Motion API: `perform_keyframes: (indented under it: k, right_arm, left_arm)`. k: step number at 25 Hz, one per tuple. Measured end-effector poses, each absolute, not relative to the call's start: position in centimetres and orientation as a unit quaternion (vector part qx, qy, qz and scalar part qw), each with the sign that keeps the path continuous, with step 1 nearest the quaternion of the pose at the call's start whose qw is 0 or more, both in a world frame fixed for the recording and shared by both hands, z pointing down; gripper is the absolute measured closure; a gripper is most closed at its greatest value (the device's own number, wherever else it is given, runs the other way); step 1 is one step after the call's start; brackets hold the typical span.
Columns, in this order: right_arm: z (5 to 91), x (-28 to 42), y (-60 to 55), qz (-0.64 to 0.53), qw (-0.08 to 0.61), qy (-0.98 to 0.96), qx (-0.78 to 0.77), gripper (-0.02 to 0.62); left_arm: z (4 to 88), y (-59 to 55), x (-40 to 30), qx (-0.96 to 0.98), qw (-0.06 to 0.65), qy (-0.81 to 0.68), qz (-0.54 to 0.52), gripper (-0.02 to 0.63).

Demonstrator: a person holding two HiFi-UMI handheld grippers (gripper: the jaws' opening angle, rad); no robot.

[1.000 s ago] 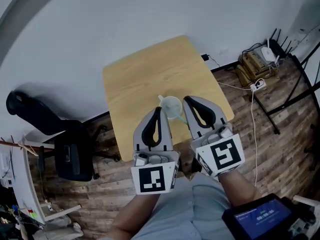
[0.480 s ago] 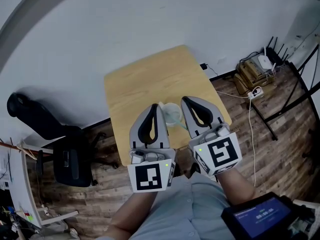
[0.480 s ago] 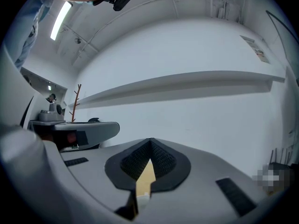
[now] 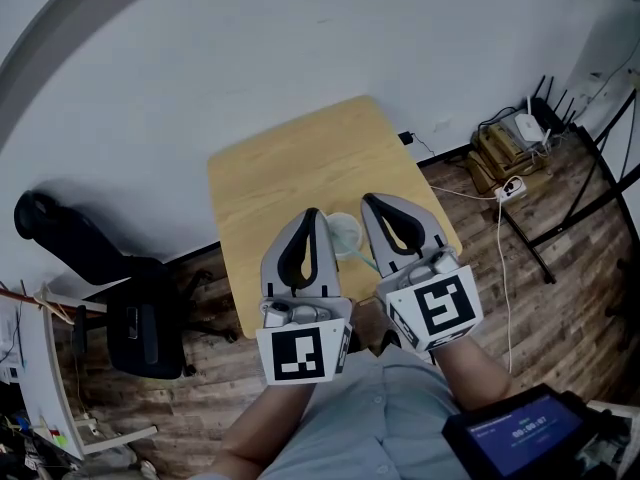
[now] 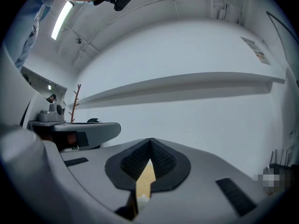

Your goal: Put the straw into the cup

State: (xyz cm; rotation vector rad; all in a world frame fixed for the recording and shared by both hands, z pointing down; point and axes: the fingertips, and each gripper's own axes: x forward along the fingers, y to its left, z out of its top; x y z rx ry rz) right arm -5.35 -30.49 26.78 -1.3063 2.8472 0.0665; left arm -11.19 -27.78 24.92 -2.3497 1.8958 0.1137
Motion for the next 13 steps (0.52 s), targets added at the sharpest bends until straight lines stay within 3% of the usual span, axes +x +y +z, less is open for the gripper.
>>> perform_keyframes:
  k: [13]
  right_arm:
    - [27.4, -5.12, -31.09, 0.014, 0.004, 0.909, -0.417, 0.597]
  left_arm:
    - [25.61, -28.45, -10.95, -0.776, 0.05, 0.628, 0.038, 0.609]
